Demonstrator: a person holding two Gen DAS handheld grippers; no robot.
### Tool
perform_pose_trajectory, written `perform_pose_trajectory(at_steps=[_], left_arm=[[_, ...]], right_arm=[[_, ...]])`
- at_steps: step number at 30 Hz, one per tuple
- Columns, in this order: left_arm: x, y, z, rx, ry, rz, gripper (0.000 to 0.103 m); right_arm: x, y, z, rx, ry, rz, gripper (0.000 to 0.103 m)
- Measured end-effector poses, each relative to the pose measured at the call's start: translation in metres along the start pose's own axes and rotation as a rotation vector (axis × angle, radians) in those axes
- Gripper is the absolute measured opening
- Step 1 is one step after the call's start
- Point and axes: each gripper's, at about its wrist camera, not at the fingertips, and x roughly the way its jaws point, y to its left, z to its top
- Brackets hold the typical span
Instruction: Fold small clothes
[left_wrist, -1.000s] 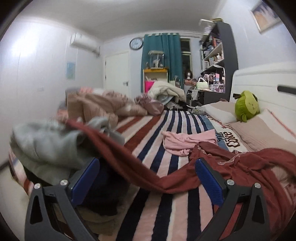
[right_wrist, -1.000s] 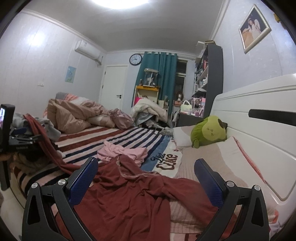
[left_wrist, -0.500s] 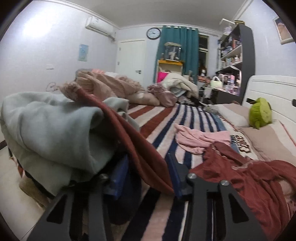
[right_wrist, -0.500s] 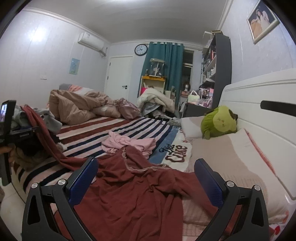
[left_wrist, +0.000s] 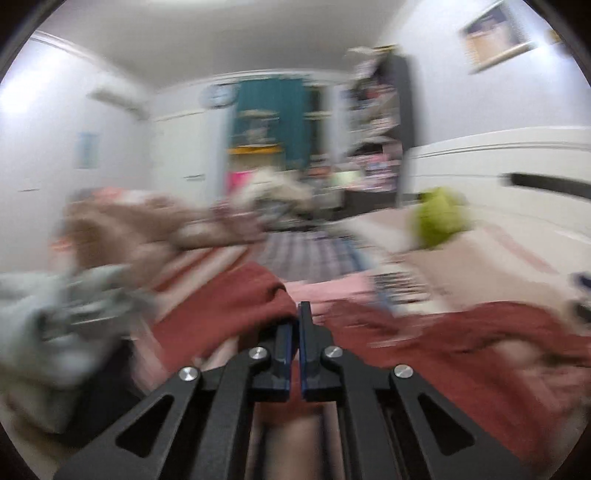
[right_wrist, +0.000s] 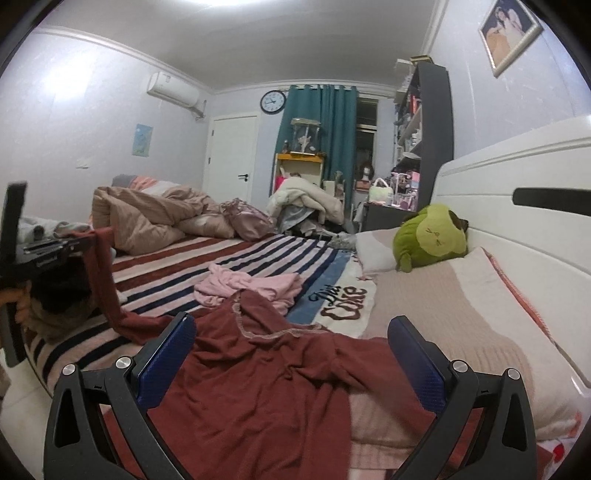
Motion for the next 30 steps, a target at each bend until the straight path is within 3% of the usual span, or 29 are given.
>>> perform_pose_trajectory(at_steps=[4,7,10,13,15,20,23,28,30], left_arm=[[0.028,-0.077,-0.01,0.024,0.107,-0.312,0.001],[0.066,-0.142,-0.053,0.088,0.31,-0.544,0.001],[0.096,-0.178,-0.095,0.138,0.518,-0.609,0.003],[0.1,-0.179,-0.108,0.13,0.565,-0.643,0.011],[0.095,-0.17,-0.107,0.101,0.567,-0.65,0.03],[0.057,-0.132,-0.086,0.048,0.492,-0.651,0.044],[0.034,-0.091,-0.071,0.002,0.419,-0.534,0.048],[0.013,-0.023,-0.071,-0.063,0.375,-0.284,0.051],[0.009,-0.005,-0.079,-0.088,0.377,-0.246,0.052]], right_arm=[[-0.011,-0.02,-0.008,0.014,0.006,-0.036,0.103],[-0.02,-0.038,-0.018,0.032,0.026,-0.073,0.103],[-0.023,-0.054,-0.03,0.057,0.072,-0.087,0.103],[-0.023,-0.067,-0.045,0.079,0.11,-0.087,0.103],[-0.02,-0.07,-0.051,0.09,0.131,-0.083,0.103],[-0.011,-0.067,-0.053,0.128,0.153,-0.045,0.103],[-0.003,-0.058,-0.049,0.112,0.179,-0.039,0.103],[0.011,-0.026,-0.039,0.058,0.219,0.094,0.103],[0.02,-0.013,-0.038,0.038,0.254,0.147,0.103]])
